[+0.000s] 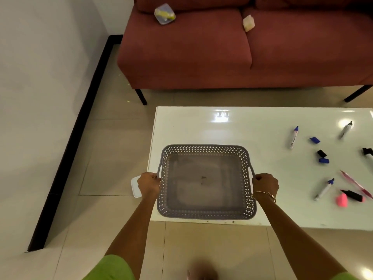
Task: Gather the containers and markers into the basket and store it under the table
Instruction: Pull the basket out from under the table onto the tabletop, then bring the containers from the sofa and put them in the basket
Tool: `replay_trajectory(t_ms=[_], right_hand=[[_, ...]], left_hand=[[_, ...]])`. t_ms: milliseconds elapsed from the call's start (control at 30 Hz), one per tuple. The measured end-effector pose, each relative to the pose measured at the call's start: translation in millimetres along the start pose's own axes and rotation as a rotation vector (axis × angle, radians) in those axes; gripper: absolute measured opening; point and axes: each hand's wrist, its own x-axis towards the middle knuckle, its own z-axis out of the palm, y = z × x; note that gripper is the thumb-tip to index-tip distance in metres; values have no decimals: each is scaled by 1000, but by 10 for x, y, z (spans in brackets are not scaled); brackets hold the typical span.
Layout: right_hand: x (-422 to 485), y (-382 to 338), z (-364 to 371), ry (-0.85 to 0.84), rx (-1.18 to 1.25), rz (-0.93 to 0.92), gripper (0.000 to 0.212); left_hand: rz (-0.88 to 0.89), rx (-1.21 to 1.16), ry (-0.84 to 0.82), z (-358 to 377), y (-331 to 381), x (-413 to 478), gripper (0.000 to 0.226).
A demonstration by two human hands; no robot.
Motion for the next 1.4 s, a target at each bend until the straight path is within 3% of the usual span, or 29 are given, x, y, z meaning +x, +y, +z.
replay_trajectory(t_ms=[267, 400, 500, 567, 667, 767, 933, 1133, 1400], right_hand=[[166, -4, 136, 11, -32, -8, 20], [133, -13, 143, 0, -95, -59, 27], [60, -36, 178, -3, -221, -298, 64], [-6, -130, 214, -20, -371, -522, 78], [-126, -349, 279, -59, -566, -781, 83], [-313, -587, 369, -121, -628, -892, 82], [-712, -1004, 539, -208, -643, -1017, 82], [-1103, -1727, 896, -239, -575, -1054, 84], [-1442, -3000, 1627, -210, -525, -1063, 81]], left_hand=[[-4, 50, -4, 172, -41, 131, 14], [69, 232, -16, 160, 39, 34, 23], [246, 529, -107, 182, 88, -68, 56], [416, 677, -118, 195, 131, -126, 67], [613, 806, -69, 156, 216, -227, 75], [703, 857, -22, 22, 255, -302, 77], [730, 857, -7, -393, 228, -315, 72], [621, 851, 32, -974, 163, -90, 74], [589, 853, 57, -1947, 237, 1151, 74]])
